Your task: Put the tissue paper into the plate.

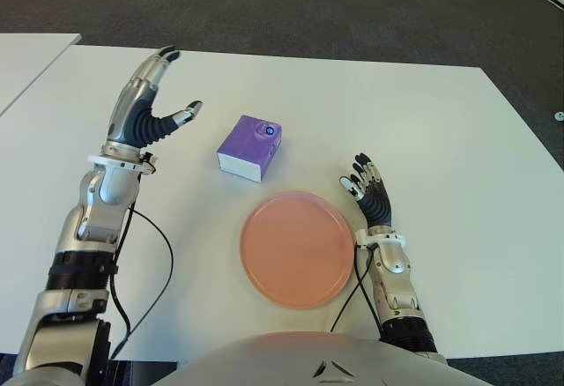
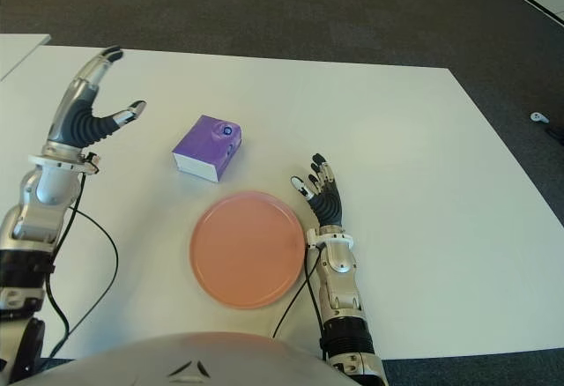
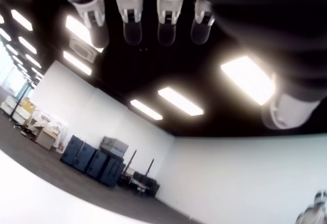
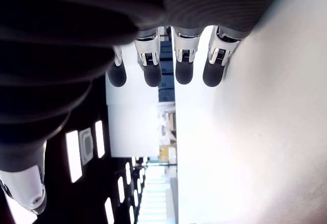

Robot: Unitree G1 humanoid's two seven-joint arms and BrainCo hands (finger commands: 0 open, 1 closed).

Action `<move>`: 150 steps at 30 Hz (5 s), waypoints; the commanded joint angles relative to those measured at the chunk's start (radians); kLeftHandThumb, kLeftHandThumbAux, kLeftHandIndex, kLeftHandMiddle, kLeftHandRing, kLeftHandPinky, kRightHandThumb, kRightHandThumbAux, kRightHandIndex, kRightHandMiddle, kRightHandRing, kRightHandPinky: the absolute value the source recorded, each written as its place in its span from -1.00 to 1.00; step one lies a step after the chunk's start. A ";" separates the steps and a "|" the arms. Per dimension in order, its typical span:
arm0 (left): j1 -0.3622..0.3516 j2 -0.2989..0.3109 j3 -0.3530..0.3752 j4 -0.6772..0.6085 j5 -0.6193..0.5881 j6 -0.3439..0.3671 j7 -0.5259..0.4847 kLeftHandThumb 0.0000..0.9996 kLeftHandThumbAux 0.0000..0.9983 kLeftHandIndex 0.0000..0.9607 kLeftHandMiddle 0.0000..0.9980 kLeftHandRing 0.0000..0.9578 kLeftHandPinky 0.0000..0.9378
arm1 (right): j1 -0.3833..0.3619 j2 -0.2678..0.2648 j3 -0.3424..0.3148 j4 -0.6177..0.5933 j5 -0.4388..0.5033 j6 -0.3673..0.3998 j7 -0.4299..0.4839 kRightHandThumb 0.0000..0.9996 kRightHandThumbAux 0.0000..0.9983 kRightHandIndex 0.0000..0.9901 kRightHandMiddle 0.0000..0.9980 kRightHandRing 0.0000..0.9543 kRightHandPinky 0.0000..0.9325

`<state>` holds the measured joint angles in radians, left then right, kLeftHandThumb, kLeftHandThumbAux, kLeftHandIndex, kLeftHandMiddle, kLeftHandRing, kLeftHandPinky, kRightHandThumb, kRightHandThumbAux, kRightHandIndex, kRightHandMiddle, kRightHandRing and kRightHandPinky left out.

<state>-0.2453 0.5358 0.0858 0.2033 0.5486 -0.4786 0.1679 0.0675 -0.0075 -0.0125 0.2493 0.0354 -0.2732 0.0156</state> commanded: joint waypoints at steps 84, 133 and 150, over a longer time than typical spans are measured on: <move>-0.557 0.279 -0.715 0.466 0.589 -0.279 0.126 -0.51 -0.77 -1.00 -1.00 -1.00 -1.00 | 0.032 0.024 0.008 0.076 -0.015 0.093 -0.005 -1.00 0.18 -1.00 -1.00 -1.00 -1.00; -0.569 0.239 -0.773 0.606 0.587 -0.258 0.286 -0.51 -0.83 -1.00 -1.00 -1.00 -1.00 | 0.035 0.019 -0.001 0.136 -0.002 0.042 0.030 -1.00 0.24 -1.00 -1.00 -1.00 -1.00; -0.573 0.233 -0.826 0.607 0.658 -0.237 0.258 -0.43 -0.81 -1.00 -1.00 -1.00 -1.00 | 0.030 0.020 0.001 0.151 -0.002 0.026 0.043 -1.00 0.25 -1.00 -1.00 -1.00 -1.00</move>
<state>-0.8130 0.7730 -0.7208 0.8005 1.1808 -0.7313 0.4363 0.0352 0.0062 -0.0180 0.3101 0.0346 -0.3186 0.0520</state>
